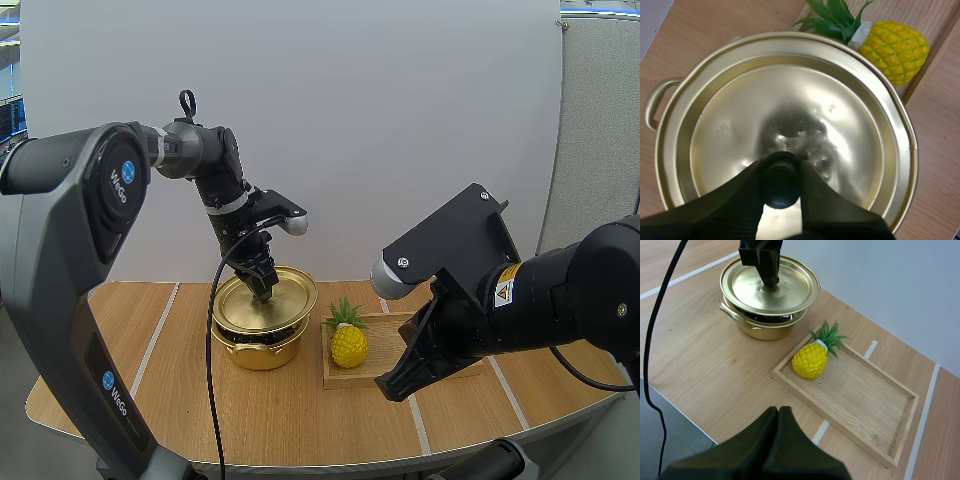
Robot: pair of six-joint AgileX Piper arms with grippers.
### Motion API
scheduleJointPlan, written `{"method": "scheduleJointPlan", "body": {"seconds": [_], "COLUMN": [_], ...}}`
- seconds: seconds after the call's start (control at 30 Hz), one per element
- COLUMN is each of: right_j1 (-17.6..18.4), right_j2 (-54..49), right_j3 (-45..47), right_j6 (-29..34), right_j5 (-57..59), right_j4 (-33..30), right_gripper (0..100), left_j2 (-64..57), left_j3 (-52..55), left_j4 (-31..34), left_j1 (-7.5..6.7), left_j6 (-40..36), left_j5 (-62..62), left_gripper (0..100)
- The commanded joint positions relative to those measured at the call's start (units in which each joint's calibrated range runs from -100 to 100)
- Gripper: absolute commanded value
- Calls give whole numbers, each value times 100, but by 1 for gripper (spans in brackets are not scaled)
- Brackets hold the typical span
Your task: Open the pot, put the grape inside, and close it
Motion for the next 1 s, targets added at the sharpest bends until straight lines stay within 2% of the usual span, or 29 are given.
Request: {"method": "scheduleJointPlan", "body": {"seconds": [0.0,0.47,0.97], "right_j1": [-25,-25,-77], "right_j2": [-68,-68,-66], "right_j3": [-4,-4,2], "right_j6": [30,30,30], "right_j5": [0,0,0], "right_j4": [-23,-23,-21], "right_gripper": [0,0,0], "left_j2": [142,301,361], "left_j3": [15,15,15], "left_j4": [78,343,309], "left_j1": [-11,-11,-11], "left_j6": [20,20,-9], "left_j5": [0,-313,-511], "left_gripper": [0,0,0]}}
